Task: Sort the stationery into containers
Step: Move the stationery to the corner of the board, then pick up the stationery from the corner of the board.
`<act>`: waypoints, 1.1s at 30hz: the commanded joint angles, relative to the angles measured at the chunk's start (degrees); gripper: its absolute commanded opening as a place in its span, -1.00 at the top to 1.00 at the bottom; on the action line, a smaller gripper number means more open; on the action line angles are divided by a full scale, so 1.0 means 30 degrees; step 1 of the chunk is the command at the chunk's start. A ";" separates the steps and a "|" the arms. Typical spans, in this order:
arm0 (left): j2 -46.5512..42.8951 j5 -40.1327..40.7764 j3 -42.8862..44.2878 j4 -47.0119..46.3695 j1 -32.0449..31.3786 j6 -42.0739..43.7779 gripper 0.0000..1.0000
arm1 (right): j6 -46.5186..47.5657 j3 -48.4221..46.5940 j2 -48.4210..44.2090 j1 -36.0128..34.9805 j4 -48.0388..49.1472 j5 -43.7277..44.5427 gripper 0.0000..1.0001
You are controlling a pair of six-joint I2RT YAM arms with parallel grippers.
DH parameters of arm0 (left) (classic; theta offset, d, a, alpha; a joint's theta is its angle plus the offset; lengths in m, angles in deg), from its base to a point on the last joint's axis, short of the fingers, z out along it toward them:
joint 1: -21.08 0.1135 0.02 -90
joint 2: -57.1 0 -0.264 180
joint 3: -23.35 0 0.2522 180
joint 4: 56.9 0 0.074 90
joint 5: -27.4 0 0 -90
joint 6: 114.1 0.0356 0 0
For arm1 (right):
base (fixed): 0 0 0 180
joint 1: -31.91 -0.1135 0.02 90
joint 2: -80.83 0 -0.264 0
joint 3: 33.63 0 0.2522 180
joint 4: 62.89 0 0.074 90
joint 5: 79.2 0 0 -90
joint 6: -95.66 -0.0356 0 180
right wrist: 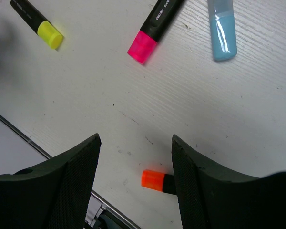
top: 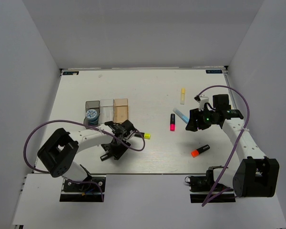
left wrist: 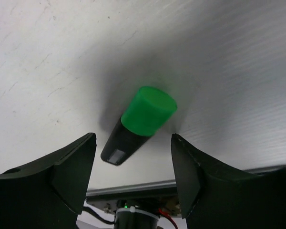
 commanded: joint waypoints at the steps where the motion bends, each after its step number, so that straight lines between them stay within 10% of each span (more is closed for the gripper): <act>1: -0.0658 -0.1369 -0.0937 -0.2576 0.0806 0.1141 -0.48 | 0.0318 -0.0524 -0.0110 0.0042 -0.0020 -0.0282 -0.29; 16: 0.1304 -0.4480 -0.1642 -0.3808 0.1598 0.1817 0.35 | 0.0289 -0.0494 -0.0461 0.0129 0.0038 -0.0340 -0.29; 19: 0.1306 -0.4744 -0.1526 -0.3838 0.1569 0.1379 0.98 | 0.0260 -0.0436 -0.0462 0.0130 -0.0021 -0.0340 -0.29; 26: -0.2352 -0.4307 0.1545 -0.3397 0.0426 -0.0436 1.00 | 0.0990 -0.0465 -0.0550 0.0072 -0.0224 -0.1013 -0.60; 27: -0.3198 -0.3928 0.1812 -0.3485 0.0542 -0.0585 1.00 | 0.1021 -0.0466 -0.0608 0.0071 -0.0255 -0.1304 -0.50; 30: -0.4901 -0.3286 0.2838 -0.4364 0.1712 -0.1608 1.00 | 0.1197 -0.0495 -0.0608 0.0100 -0.0489 -0.1686 0.90; 33: -0.5317 -0.1822 0.3746 -0.4980 0.3703 -0.3364 1.00 | 0.1110 -0.0466 -0.0638 0.0159 -0.0460 -0.1571 1.00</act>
